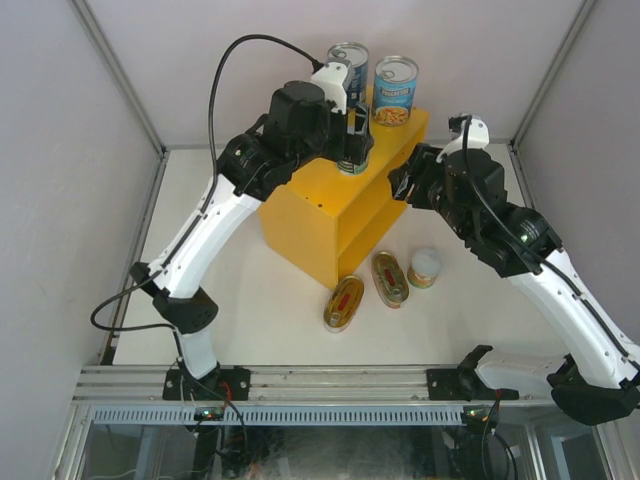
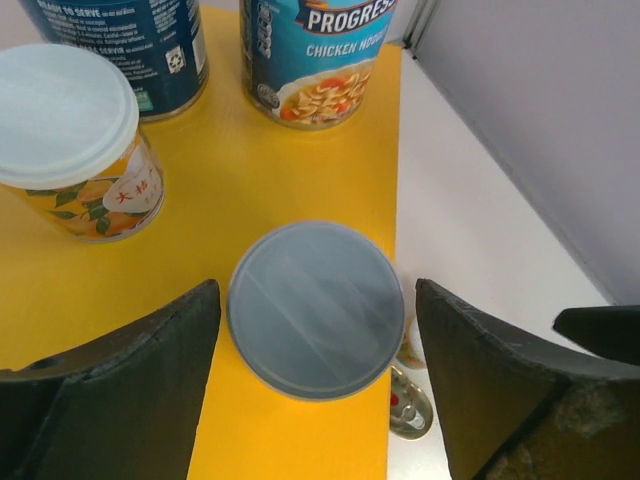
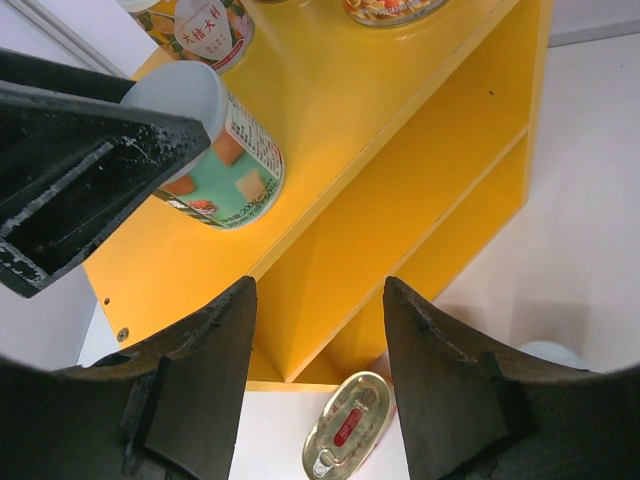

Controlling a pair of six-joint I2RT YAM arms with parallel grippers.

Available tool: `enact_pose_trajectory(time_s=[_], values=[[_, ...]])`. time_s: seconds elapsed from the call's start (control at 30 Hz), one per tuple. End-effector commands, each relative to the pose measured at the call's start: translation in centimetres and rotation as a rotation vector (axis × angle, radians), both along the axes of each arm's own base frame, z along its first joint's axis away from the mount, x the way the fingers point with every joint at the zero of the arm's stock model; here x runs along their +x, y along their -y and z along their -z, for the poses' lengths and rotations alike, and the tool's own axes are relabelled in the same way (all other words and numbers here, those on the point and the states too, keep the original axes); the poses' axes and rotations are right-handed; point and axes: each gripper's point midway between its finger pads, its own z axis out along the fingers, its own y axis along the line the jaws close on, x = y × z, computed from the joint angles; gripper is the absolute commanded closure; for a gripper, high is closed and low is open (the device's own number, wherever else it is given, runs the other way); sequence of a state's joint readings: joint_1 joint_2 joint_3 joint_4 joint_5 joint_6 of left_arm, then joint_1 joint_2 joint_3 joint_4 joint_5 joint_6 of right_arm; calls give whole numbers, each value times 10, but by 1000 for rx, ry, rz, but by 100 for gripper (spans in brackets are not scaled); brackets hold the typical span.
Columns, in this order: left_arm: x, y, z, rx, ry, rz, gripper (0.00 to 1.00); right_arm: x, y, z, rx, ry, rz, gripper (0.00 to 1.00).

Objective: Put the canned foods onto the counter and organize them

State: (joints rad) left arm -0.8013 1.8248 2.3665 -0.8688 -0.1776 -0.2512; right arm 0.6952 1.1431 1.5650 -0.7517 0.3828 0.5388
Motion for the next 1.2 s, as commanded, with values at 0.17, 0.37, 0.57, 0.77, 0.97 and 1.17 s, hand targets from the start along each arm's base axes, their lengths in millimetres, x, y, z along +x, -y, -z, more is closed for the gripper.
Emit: enact_pose_trajectory(time_s=[0.17, 0.37, 0.57, 0.77, 0.97, 1.17], values=[[4, 7, -55, -142, 129, 33, 14, 5, -3, -26, 25, 64, -3, 46], [-2, -10, -79, -217, 180, -22, 15, 1, -18, -36, -1, 113, -51, 47], [-30, -50, -118, -341, 295, -71, 19, 3, -45, -45, 14, 158, -126, 69], [-52, -81, -130, -360, 353, -100, 22, 14, -83, -45, 19, 161, -215, 88], [-66, -102, -112, -329, 353, -119, 23, 27, -112, -38, 17, 149, -256, 99], [-78, -114, -93, -315, 345, -121, 24, 44, -120, -18, -28, 121, -239, 100]])
